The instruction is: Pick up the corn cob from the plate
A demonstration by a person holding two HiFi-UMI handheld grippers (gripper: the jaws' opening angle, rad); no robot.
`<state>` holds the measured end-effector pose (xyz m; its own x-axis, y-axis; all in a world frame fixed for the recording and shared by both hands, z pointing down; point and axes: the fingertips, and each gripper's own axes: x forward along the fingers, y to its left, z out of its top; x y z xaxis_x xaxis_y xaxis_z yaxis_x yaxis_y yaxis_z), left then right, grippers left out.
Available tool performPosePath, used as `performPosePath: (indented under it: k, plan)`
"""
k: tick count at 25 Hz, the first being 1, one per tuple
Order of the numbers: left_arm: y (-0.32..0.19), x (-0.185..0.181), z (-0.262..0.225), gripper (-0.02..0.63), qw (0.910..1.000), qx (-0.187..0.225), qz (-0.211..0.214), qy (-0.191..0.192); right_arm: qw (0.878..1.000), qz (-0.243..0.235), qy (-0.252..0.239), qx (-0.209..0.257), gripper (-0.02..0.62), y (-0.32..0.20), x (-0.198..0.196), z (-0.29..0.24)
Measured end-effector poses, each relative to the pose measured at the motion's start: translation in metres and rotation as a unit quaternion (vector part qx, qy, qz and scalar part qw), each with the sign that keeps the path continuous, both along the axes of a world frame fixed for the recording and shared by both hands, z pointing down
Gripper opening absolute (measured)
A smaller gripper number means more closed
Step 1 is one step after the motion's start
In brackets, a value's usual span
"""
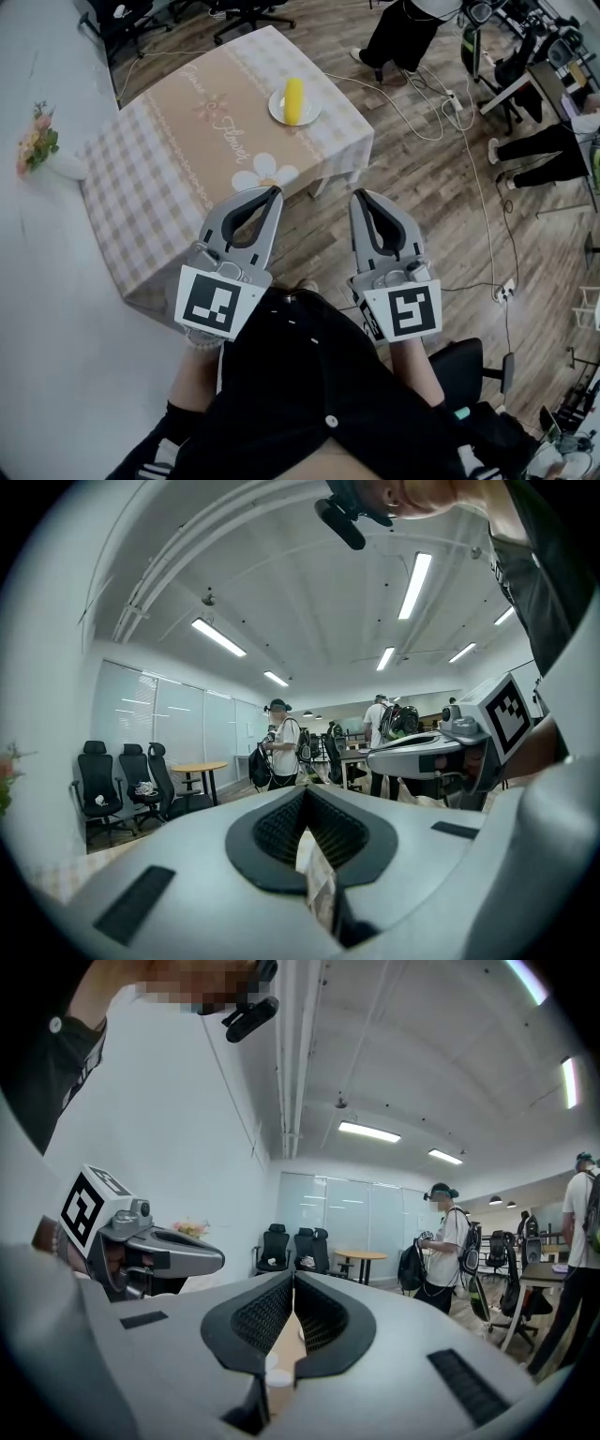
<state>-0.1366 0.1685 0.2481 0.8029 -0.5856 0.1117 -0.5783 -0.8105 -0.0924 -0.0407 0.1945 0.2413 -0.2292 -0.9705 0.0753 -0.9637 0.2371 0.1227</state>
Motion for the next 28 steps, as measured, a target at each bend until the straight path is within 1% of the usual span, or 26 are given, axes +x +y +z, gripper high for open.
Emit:
performPosePath:
  k: [2, 7, 17, 23, 28]
  plan:
    - [0.005, 0.006, -0.001, 0.012, 1.0, -0.001, -0.003, 0.003, 1.0, -0.002, 0.001, 0.001, 0.043, 0.004, 0.007, 0.0]
    - [0.004, 0.023, 0.021, 0.012, 0.9999, -0.007, -0.006, 0.004, 1.0, -0.003, 0.009, 0.003, 0.043, 0.007, 0.024, 0.017]
    - [0.026, 0.058, 0.02, 0.012, 0.9999, 0.006, -0.002, 0.009, 1.0, 0.009, 0.018, 0.007, 0.043, 0.035, 0.063, 0.019]
    - [0.037, 0.064, 0.024, 0.012, 1.0, 0.004, 0.001, 0.002, 1.0, 0.003, 0.012, 0.005, 0.043, 0.041, 0.063, 0.023]
    - [0.036, 0.066, 0.024, 0.012, 1.0, 0.006, 0.001, 0.0, 1.0, -0.004, 0.012, 0.002, 0.043, 0.041, 0.06, 0.026]
